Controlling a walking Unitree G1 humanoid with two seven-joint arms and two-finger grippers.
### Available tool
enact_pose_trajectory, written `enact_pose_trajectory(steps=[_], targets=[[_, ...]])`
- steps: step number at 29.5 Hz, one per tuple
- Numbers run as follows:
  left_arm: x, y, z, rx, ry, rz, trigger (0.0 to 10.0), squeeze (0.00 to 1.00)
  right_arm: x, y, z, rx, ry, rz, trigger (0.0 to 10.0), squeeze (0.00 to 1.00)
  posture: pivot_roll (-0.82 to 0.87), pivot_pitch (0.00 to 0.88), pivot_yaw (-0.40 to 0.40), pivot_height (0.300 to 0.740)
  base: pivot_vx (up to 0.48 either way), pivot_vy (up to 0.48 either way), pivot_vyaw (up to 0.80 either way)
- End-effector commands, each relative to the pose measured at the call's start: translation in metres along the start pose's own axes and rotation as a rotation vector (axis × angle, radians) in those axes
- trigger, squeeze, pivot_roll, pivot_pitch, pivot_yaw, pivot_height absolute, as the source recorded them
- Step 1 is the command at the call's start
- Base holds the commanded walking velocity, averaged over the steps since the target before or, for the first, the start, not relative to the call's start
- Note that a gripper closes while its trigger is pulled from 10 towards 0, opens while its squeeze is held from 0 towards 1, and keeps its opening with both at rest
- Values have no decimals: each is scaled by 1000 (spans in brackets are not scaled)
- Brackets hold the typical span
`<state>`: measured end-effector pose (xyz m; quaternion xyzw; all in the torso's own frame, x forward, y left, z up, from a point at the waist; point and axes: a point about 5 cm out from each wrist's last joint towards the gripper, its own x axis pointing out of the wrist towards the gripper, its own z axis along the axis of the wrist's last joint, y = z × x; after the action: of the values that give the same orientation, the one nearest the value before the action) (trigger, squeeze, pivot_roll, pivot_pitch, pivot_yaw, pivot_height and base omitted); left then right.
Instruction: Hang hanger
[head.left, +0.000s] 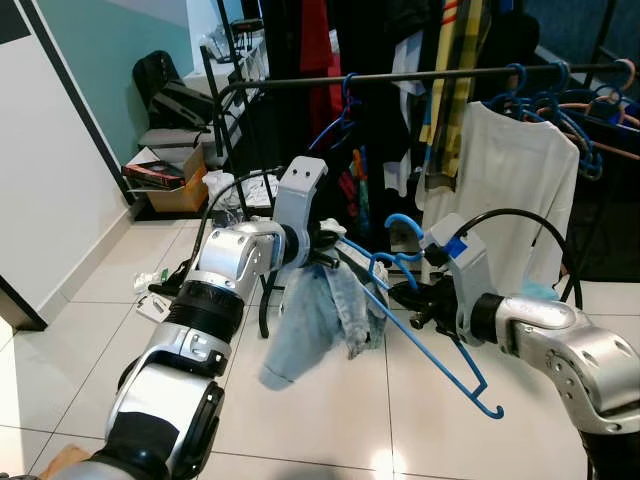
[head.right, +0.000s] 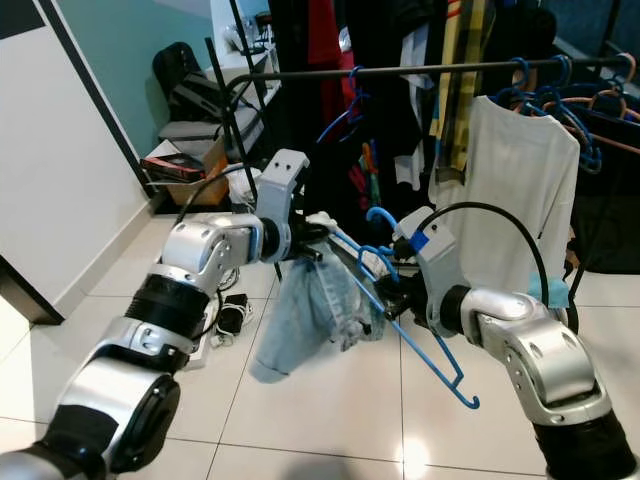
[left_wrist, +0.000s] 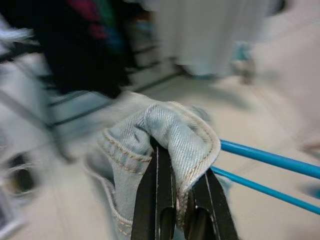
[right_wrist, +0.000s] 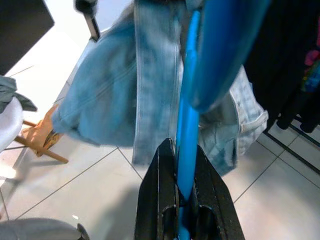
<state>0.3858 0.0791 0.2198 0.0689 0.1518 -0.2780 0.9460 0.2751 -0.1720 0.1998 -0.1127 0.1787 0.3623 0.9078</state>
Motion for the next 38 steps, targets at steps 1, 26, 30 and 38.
enact_pose_trajectory(steps=[1, 26, 30, 38], targets=[[-9, 19, 7, 127, -18, 117, 10000, 0, -3, 11, 6, -39, -44, 101, 10000, 0, -83, 0, 124, 740, 0, 0, 0], [-18, -22, 30, -63, -86, -89, 10000, 0, -3, -24, 9, 28, -55, -138, 10000, 0, -74, 0, 124, 740, 0, 0, 0], [-19, -22, 25, -73, -69, -74, 10000, 0, -3, -30, 11, 42, -68, -183, 10000, 0, -72, 0, 123, 740, 0, 0, 0], [-14, -66, 12, -141, -30, -187, 10000, 0, 1, -27, 29, -13, -203, -167, 10000, 0, -73, 0, 122, 740, 0, 0, 0]])
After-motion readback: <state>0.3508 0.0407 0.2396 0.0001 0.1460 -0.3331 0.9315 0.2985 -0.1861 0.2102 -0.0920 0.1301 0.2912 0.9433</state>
